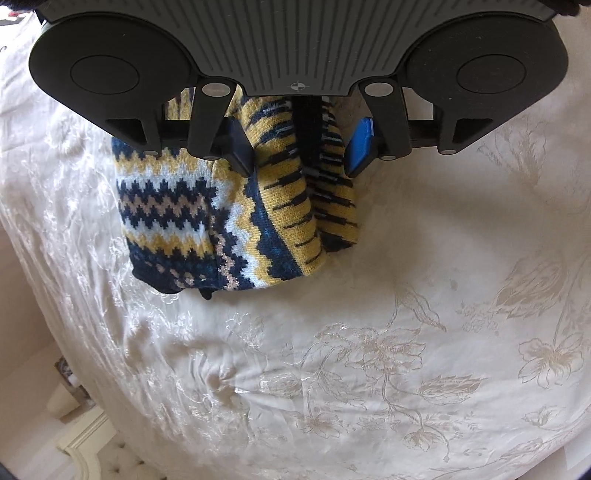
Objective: Fold small clothes
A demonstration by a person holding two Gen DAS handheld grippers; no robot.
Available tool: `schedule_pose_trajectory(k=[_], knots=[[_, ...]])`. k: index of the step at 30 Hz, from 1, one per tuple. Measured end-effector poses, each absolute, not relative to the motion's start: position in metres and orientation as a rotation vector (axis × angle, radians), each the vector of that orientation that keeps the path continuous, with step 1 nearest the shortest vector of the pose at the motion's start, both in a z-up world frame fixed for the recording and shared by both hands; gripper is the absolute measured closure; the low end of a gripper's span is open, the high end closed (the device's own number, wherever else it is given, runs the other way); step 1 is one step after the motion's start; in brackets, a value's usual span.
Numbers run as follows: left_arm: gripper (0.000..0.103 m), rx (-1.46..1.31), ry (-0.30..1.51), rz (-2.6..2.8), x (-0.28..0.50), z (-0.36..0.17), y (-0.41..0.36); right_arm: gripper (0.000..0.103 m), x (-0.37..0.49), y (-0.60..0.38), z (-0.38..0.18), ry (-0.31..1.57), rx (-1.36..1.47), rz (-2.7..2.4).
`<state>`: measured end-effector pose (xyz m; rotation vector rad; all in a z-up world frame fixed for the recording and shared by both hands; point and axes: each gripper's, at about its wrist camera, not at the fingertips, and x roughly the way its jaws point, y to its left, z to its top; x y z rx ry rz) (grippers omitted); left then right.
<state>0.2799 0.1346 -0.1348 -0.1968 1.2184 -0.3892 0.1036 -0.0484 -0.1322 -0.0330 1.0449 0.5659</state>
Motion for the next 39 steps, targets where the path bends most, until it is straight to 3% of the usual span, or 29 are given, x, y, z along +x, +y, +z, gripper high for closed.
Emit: schedule_pose_trajectory(k=[2,5,10,16,20,31,35,39], knots=[[0.049,-0.216,1.191,-0.378,0.272,-0.128,0.142,0.027,0.106,-0.071,-0.127,1.041,0.037,0.531],[0.037,-0.251,1.170,-0.386,0.258,-0.121,0.149,0.023,0.109,-0.107,-0.121,1.025,0.150,0.463],[0.035,-0.302,1.205,-0.405,0.235,-0.125,0.153,0.013,0.124,-0.158,-0.122,1.003,0.304,0.332],[0.035,-0.311,1.275,-0.432,0.206,-0.143,0.144,0.012,0.153,-0.203,-0.137,1.010,0.503,0.241],[0.034,-0.307,1.319,-0.449,0.195,-0.157,0.137,0.005,0.167,-0.215,-0.148,1.019,0.607,0.246],[0.027,-0.350,1.349,-0.500,0.204,-0.187,0.122,0.005,0.206,-0.203,-0.182,1.082,0.682,0.328],[0.023,-0.420,1.344,-0.521,0.210,-0.196,0.119,0.005,0.220,-0.196,-0.194,1.105,0.703,0.359],[0.008,-0.478,1.340,-0.541,0.214,-0.204,0.113,0.001,0.230,-0.188,-0.205,1.129,0.714,0.387]])
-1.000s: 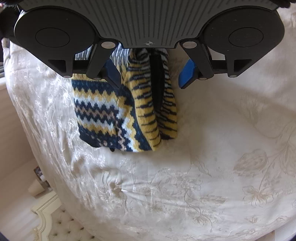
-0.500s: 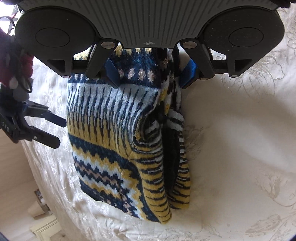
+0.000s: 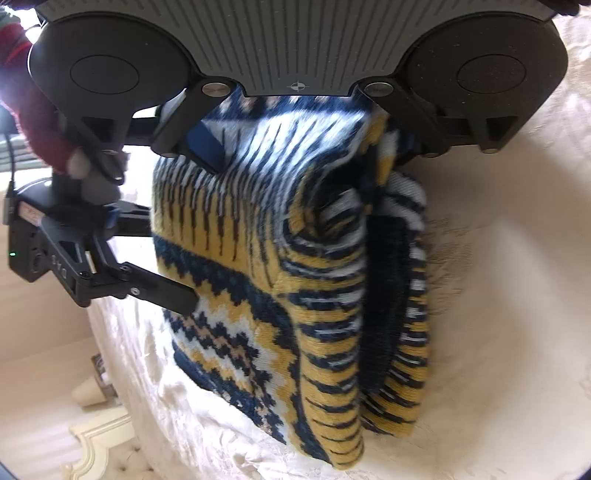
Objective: Fold small clothes
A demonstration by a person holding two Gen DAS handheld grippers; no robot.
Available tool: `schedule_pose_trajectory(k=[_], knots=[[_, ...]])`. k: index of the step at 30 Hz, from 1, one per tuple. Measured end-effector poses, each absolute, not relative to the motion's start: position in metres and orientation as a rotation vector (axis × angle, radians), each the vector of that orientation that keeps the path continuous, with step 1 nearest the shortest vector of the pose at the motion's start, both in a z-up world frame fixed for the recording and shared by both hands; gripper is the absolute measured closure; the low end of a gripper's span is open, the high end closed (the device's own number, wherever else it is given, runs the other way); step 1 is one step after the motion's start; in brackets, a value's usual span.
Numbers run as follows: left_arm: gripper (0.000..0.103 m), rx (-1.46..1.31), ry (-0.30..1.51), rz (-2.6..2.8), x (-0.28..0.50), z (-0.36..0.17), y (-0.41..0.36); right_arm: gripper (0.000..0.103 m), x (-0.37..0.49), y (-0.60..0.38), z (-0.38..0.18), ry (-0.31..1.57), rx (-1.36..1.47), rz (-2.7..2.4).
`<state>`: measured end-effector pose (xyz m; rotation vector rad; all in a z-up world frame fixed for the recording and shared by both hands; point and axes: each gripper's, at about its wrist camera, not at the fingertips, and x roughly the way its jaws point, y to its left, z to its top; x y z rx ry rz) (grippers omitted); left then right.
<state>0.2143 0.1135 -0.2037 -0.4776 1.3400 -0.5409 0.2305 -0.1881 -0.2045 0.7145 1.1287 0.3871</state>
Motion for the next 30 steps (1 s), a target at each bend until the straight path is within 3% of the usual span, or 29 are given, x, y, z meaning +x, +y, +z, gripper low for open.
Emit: schedule_pose_trajectory(k=[4,7,8,9,11,17,30], knots=[[0.006,-0.553,1.346,-0.581,0.215,-0.208,0.115,0.000,0.233,-0.185,-0.209,1.137,0.745,0.410],[0.026,-0.704,1.377,-0.635,0.214,-0.219,0.124,0.003,0.228,-0.193,-0.208,1.132,0.802,0.419],[0.042,-0.721,1.391,-0.637,0.214,-0.221,0.125,0.015,0.226,-0.196,-0.207,1.133,0.810,0.414],[0.051,-0.716,1.397,-0.641,0.214,-0.221,0.125,0.038,0.223,-0.198,-0.205,1.135,0.799,0.407],[0.053,-0.689,1.391,-0.669,0.212,-0.218,0.122,0.053,0.218,-0.203,-0.198,1.134,0.759,0.402],[0.053,-0.682,1.368,-0.734,0.194,-0.203,0.090,0.056,0.189,-0.219,-0.171,1.074,0.785,0.399],[0.053,-0.549,1.450,-0.944,0.071,-0.192,-0.072,0.055,0.050,-0.356,-0.137,1.122,0.673,0.202]])
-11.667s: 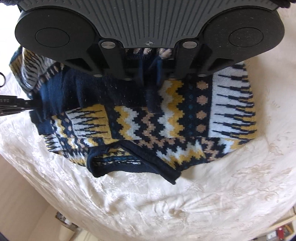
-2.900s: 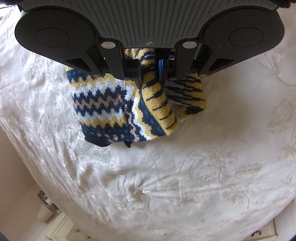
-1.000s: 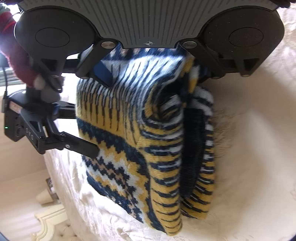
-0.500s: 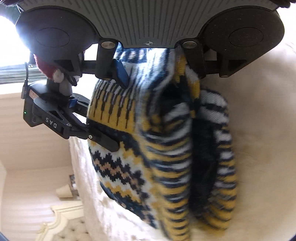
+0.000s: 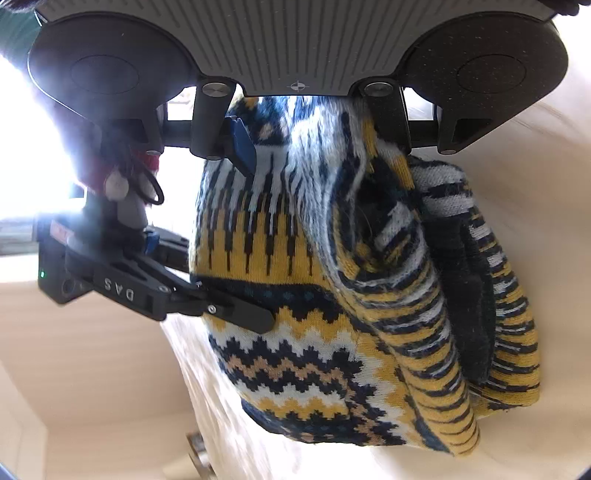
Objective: Fold small clothes
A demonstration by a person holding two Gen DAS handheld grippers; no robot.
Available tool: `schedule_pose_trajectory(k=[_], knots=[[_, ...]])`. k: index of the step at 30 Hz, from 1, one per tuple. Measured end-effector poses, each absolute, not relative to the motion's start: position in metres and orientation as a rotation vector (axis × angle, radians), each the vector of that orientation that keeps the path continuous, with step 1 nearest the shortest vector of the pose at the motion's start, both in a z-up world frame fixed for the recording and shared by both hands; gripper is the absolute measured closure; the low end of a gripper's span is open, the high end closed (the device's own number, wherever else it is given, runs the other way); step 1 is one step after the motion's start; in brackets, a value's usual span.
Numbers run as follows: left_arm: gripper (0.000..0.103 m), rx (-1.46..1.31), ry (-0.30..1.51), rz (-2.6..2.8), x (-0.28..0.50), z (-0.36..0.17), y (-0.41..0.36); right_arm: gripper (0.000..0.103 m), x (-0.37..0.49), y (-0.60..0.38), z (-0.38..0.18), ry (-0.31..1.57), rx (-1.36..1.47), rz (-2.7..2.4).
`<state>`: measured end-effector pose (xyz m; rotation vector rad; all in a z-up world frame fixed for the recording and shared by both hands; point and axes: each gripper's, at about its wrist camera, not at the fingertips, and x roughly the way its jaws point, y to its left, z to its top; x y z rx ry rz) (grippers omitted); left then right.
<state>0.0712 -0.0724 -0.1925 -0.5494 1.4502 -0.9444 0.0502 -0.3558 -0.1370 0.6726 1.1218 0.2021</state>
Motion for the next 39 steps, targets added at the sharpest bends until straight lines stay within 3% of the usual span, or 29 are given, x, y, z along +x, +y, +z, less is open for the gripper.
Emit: schedule_pose_trajectory(k=[7,11,13,17,23,39], knots=[[0.052,-0.275,1.483,-0.764,0.020,-0.208,-0.110,0.038,0.017,-0.386,-0.139,1.187,0.408,0.109],[0.051,-0.311,1.453,-0.680,0.001,-0.206,-0.089,0.027,0.007,-0.401,-0.133,1.134,0.418,0.146],[0.050,-0.297,1.401,-0.643,-0.015,-0.199,-0.075,0.027,0.005,-0.406,-0.129,1.116,0.402,0.166],[0.039,-0.340,1.287,-0.590,-0.019,-0.168,-0.062,0.027,0.001,-0.415,-0.124,1.080,0.398,0.207],[0.034,-0.418,1.123,-0.497,0.025,-0.138,-0.088,0.026,0.002,-0.417,-0.122,1.055,0.396,0.250],[0.036,-0.326,1.176,-0.341,0.096,-0.154,-0.106,0.025,0.005,-0.422,-0.122,1.058,0.396,0.260]])
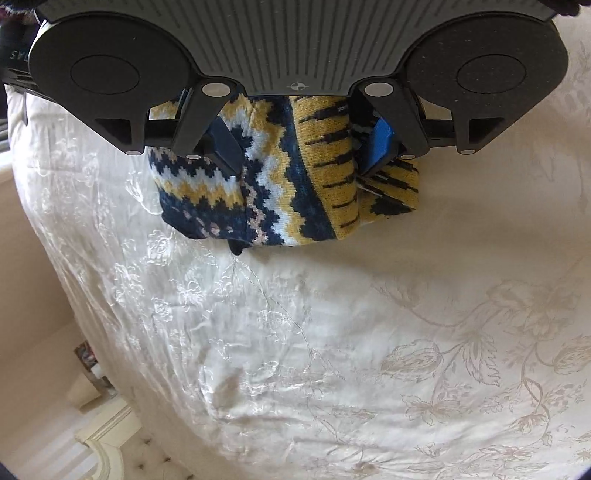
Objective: Fold small clothes
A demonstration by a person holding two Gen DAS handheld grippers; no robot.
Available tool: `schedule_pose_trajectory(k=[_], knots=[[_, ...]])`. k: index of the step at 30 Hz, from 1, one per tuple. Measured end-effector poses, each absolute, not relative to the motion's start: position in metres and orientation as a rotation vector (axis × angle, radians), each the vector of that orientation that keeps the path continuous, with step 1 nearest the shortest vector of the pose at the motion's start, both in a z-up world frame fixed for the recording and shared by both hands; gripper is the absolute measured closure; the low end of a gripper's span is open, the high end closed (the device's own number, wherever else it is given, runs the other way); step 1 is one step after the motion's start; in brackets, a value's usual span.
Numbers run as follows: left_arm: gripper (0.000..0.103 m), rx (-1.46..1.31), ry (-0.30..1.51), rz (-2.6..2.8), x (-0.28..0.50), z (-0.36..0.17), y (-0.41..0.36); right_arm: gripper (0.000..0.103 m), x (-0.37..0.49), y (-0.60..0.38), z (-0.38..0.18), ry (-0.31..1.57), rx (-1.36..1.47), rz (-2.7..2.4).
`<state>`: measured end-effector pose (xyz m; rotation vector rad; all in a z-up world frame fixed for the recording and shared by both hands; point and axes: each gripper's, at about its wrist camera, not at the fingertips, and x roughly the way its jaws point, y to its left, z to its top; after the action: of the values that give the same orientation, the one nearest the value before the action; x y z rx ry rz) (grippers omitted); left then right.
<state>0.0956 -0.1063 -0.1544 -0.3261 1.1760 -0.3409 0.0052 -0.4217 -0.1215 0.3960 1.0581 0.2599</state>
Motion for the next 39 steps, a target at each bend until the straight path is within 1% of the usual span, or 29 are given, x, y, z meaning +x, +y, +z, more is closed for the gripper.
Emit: schedule_pose_trajectory(k=[2,3,5,8,10,13,16,21,26,29,31,32,33,35,36,39], knots=[[0.037,-0.288,1.207,-0.340,0.098,-0.158,-0.113,0.025,0.005,-0.421,-0.124,1.065,0.399,0.260],[0.058,-0.275,1.216,-0.352,0.098,-0.160,-0.117,0.025,0.006,-0.420,-0.125,1.068,0.398,0.261],[0.089,-0.249,1.186,-0.376,0.094,-0.158,-0.120,0.025,0.006,-0.418,-0.126,1.072,0.395,0.263],[0.092,-0.202,1.083,-0.391,0.078,-0.139,-0.117,0.025,0.005,-0.415,-0.125,1.067,0.389,0.262],[0.092,-0.181,1.008,-0.407,0.061,-0.121,-0.107,0.025,0.003,-0.415,-0.122,1.058,0.386,0.260],[0.093,-0.160,0.987,-0.372,0.049,-0.114,-0.088,0.025,0.004,-0.414,-0.118,1.043,0.378,0.270],[0.093,-0.190,1.032,-0.295,0.055,-0.130,-0.064,0.019,0.011,-0.409,-0.117,1.037,0.348,0.281],[0.093,-0.147,1.113,-0.203,0.078,-0.157,-0.049,0.019,0.034,-0.399,-0.128,1.045,0.307,0.259],[0.092,-0.196,1.085,-0.207,0.078,-0.144,-0.043,0.019,0.053,-0.415,-0.151,1.059,0.437,0.098],[0.083,-0.222,1.076,-0.223,0.075,-0.132,-0.046,0.019,0.061,-0.404,-0.169,1.124,0.387,0.100],[0.080,-0.218,1.060,-0.252,0.072,-0.123,-0.057,0.019,0.065,-0.382,-0.178,1.164,0.296,0.175],[0.075,-0.210,1.054,-0.269,0.070,-0.121,-0.063,0.019,0.065,-0.369,-0.178,1.162,0.237,0.209],[0.070,-0.200,1.049,-0.290,0.068,-0.119,-0.070,0.013,0.065,-0.358,-0.178,1.158,0.190,0.241],[0.066,-0.174,1.046,-0.341,0.065,-0.118,-0.087,0.006,0.065,-0.343,-0.176,1.152,0.130,0.259],[0.065,-0.160,1.050,-0.365,0.064,-0.120,-0.095,0.004,0.065,-0.341,-0.176,1.152,0.136,0.267],[0.065,-0.102,1.065,-0.381,0.061,-0.136,-0.112,0.004,0.065,-0.350,-0.178,1.160,0.189,0.268]])
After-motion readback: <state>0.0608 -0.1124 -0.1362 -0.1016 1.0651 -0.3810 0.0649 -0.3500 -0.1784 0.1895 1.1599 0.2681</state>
